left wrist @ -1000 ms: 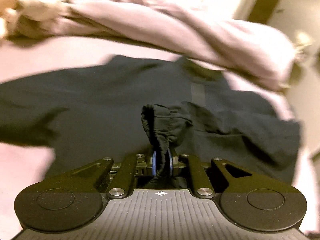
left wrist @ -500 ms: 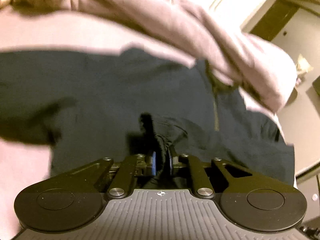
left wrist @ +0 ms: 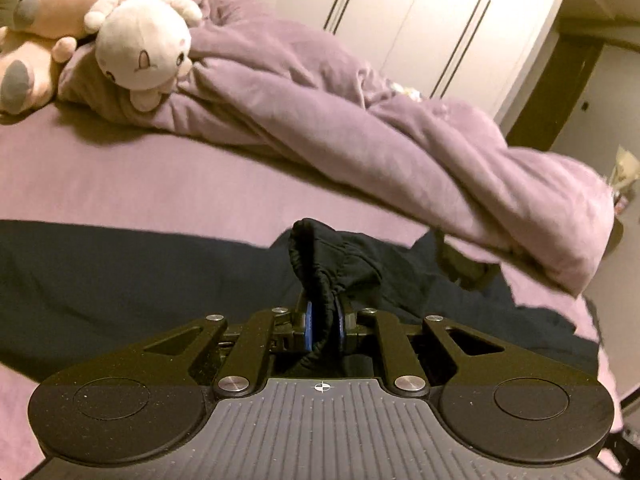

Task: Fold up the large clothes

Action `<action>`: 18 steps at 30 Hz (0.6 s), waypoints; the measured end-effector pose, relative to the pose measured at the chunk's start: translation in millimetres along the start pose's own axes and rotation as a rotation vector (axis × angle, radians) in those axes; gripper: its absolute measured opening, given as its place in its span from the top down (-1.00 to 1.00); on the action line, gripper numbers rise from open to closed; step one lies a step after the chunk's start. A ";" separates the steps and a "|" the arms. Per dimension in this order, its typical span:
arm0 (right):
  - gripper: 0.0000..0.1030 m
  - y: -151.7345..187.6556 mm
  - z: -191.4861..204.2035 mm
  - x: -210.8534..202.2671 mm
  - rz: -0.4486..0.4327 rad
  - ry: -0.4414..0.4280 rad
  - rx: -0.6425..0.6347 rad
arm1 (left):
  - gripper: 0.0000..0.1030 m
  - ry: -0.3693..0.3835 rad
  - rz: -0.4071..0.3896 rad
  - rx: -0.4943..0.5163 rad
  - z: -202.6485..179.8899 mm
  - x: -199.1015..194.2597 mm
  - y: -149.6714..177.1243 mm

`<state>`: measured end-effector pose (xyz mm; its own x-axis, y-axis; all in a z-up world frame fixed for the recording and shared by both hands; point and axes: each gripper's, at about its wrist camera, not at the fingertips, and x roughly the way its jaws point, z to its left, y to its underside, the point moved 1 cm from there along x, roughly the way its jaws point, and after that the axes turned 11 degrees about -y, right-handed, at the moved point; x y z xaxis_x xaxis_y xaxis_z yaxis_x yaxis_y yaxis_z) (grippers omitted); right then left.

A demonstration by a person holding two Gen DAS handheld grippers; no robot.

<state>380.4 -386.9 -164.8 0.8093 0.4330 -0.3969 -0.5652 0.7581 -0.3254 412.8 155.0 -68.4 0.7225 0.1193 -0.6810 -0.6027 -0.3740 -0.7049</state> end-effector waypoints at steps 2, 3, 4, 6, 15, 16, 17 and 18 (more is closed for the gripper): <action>0.45 -6.9 -2.2 5.7 -0.011 0.008 0.001 | 0.73 -0.004 0.023 0.017 -5.4 6.5 6.0; 0.63 -9.0 -1.3 6.2 -0.018 0.031 -0.023 | 0.73 0.005 0.037 0.021 -8.5 10.6 9.3; 0.73 -11.6 0.8 4.4 -0.039 0.067 -0.068 | 0.73 0.026 0.054 0.026 -13.6 15.0 13.4; 0.75 -16.9 4.1 -1.5 -0.107 0.109 -0.139 | 0.73 0.054 0.063 0.055 -27.0 19.9 21.6; 0.55 -20.1 8.7 -34.7 -0.045 0.179 -0.338 | 0.73 -0.040 -0.006 0.206 -63.4 40.4 30.0; 0.44 -18.7 15.8 -43.9 -0.067 0.178 -0.372 | 0.73 -0.046 -0.018 0.212 -63.6 40.5 29.1; 0.40 -16.2 22.2 -50.5 -0.090 0.184 -0.412 | 0.73 -0.055 -0.029 0.215 -64.2 40.1 28.2; 0.35 -14.4 29.6 -55.5 -0.117 0.197 -0.455 | 0.73 -0.062 -0.036 0.210 -63.9 41.1 27.5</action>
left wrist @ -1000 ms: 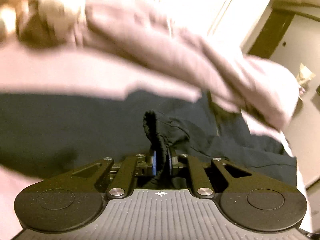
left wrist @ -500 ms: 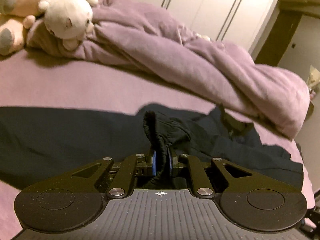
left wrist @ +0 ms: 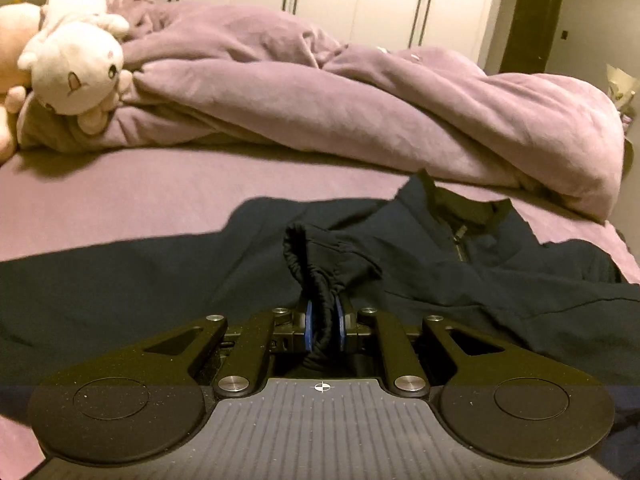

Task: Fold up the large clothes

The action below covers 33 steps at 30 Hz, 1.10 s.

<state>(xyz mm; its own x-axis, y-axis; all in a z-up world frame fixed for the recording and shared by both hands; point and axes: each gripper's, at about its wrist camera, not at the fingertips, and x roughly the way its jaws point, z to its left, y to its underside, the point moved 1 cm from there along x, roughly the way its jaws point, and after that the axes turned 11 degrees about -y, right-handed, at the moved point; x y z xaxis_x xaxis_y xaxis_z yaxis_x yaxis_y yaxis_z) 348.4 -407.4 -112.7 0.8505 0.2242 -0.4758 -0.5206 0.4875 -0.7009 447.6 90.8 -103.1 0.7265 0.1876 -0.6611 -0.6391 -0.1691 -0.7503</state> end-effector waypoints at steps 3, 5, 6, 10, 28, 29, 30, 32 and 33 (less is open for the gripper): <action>0.31 -5.3 19.8 6.1 -0.026 -0.011 -0.094 | 0.73 -0.021 -0.004 -0.007 -0.5 5.0 -0.4; 0.31 -4.9 32.8 31.8 0.024 -0.008 -0.157 | 0.71 -0.036 -0.005 0.019 -3.5 9.4 3.8; 0.31 -1.7 37.4 40.8 0.047 0.001 -0.182 | 0.64 -0.053 0.002 0.036 -5.6 11.0 6.7; 0.32 10.9 38.6 84.3 0.123 0.071 -0.261 | 0.14 -0.119 -0.022 0.053 5.5 2.3 14.3; -0.37 18.7 18.8 115.9 0.125 0.200 -0.489 | -0.18 -0.119 0.047 0.091 -9.6 24.7 35.0; -0.38 16.7 15.0 115.9 0.127 0.186 -0.463 | -0.18 -0.115 0.050 0.079 -8.3 25.4 35.4; -0.38 14.5 11.2 114.4 0.128 0.168 -0.431 | -0.18 -0.111 0.050 0.070 -6.3 23.7 35.7; -0.38 10.7 9.2 107.1 0.132 0.154 -0.390 | -0.18 -0.105 0.052 0.072 -2.8 17.4 38.3; -0.35 10.6 11.9 100.7 0.130 0.157 -0.388 | -0.18 -0.098 0.057 0.067 0.5 12.9 40.0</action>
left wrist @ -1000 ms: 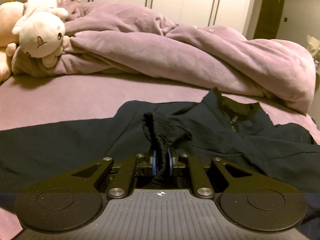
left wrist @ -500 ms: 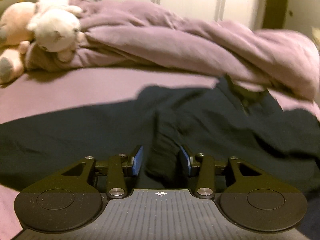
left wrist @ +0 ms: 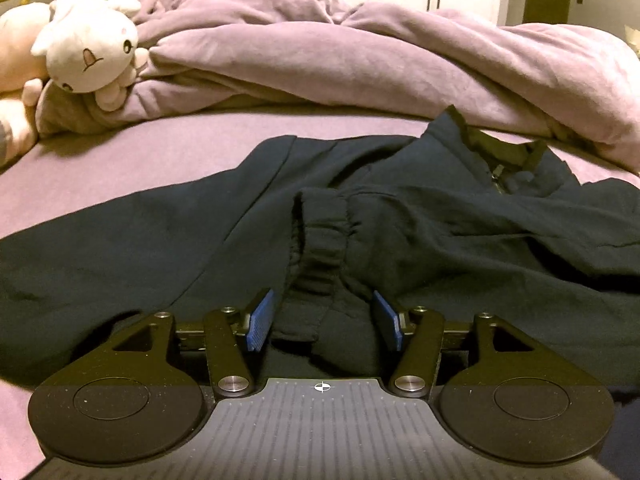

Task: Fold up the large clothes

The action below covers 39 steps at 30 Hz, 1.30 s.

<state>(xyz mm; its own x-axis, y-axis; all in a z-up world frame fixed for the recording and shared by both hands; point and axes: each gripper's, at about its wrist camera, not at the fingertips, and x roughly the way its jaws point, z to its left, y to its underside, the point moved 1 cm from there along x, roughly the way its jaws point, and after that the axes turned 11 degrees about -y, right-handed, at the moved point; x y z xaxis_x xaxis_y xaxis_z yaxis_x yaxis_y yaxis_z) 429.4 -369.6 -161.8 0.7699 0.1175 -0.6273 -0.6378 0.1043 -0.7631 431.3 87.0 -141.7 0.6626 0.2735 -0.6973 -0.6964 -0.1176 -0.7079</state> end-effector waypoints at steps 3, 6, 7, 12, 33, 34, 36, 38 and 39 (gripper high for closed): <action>-0.10 -1.1 13.0 -27.7 -0.034 -0.001 -0.027 | -0.18 0.024 0.016 -0.036 10.5 -11.5 4.4; 0.07 -0.2 27.5 -46.6 -0.082 -0.033 -0.028 | -0.19 0.042 0.029 -0.047 12.6 -21.7 9.0; 0.14 0.1 33.3 -49.2 -0.091 -0.049 -0.032 | -0.19 0.043 0.036 -0.042 11.2 -23.8 10.6; 0.37 5.6 54.0 -34.7 -0.043 -0.069 -0.070 | -0.21 0.035 0.050 -0.011 1.4 -24.9 17.1; 0.58 22.7 61.9 2.2 0.023 0.096 -0.333 | -0.47 -0.002 0.063 0.002 -16.3 -2.3 6.2; 0.58 22.2 62.6 3.3 0.024 0.100 -0.333 | -0.50 -0.004 0.061 0.002 -17.0 -1.0 6.0; 0.58 21.1 63.3 5.7 0.027 0.105 -0.335 | -0.54 -0.009 0.053 0.010 -18.8 1.0 5.9; 0.58 20.3 63.2 7.4 0.030 0.107 -0.335 | -0.62 -0.015 0.043 0.021 -19.7 2.4 5.5; 0.58 19.9 63.5 8.2 0.031 0.110 -0.337 | -0.67 -0.019 0.041 0.020 -18.7 2.9 5.2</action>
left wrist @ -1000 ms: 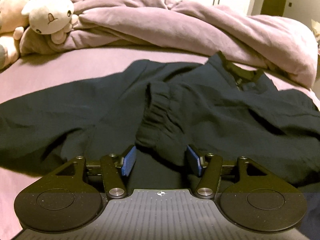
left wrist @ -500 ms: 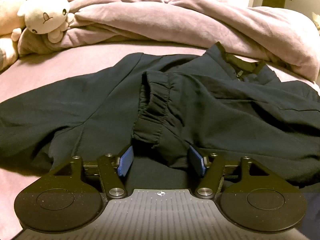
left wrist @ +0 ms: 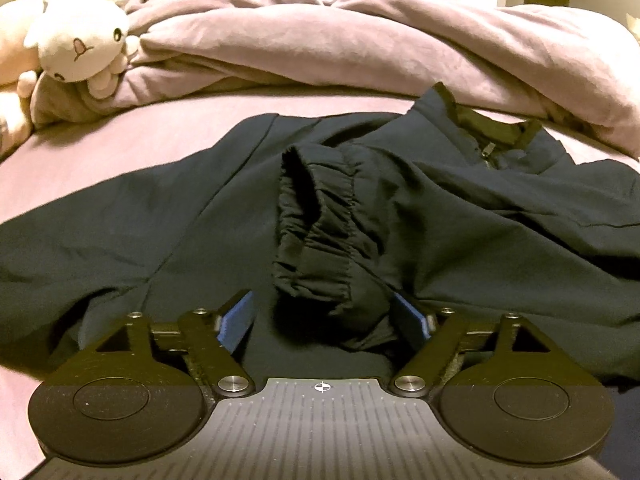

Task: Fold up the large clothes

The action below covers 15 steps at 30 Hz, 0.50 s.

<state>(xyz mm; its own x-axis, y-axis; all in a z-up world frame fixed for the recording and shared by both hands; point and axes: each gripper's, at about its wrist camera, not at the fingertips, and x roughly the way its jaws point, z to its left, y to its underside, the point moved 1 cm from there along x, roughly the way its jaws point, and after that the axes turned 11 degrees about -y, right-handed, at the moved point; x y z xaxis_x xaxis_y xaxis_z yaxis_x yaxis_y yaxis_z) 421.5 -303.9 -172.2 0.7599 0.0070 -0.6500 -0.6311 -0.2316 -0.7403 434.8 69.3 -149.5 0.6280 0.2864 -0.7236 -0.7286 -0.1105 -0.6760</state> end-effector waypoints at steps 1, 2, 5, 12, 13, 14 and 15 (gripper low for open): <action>0.58 -0.2 0.7 0.4 0.001 0.003 -0.005 | -0.68 0.004 0.003 -0.018 3.9 -0.4 -0.2; 0.58 -0.1 2.0 0.3 0.001 0.009 -0.012 | -0.68 0.014 0.008 -0.046 8.9 -1.5 -0.3; 0.55 1.9 2.2 -7.1 -0.019 0.002 -0.011 | -0.64 0.048 0.039 -0.170 40.2 -13.1 3.4; 0.26 9.8 -23.0 -76.6 -0.063 -0.171 0.299 | -0.67 0.055 0.069 -0.385 187.0 -67.7 35.0; 0.26 14.0 -25.7 -90.2 -0.071 -0.214 0.359 | -0.67 0.006 0.061 -0.429 218.9 -75.2 41.3; 0.25 19.0 -27.0 -101.7 -0.076 -0.258 0.411 | -0.67 -0.008 0.045 -0.458 241.5 -79.1 45.9; 0.25 23.4 -26.9 -109.8 -0.075 -0.288 0.449 | -0.67 -0.028 0.033 -0.501 269.0 -80.9 51.3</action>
<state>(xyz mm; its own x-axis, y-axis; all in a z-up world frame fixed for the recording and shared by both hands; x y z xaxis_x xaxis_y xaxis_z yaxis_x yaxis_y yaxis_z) 327.5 -336.2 -113.6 0.7716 0.2886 -0.5669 -0.6295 0.2182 -0.7457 273.1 296.5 -88.2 0.5941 0.2998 -0.7464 -0.5225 -0.5617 -0.6415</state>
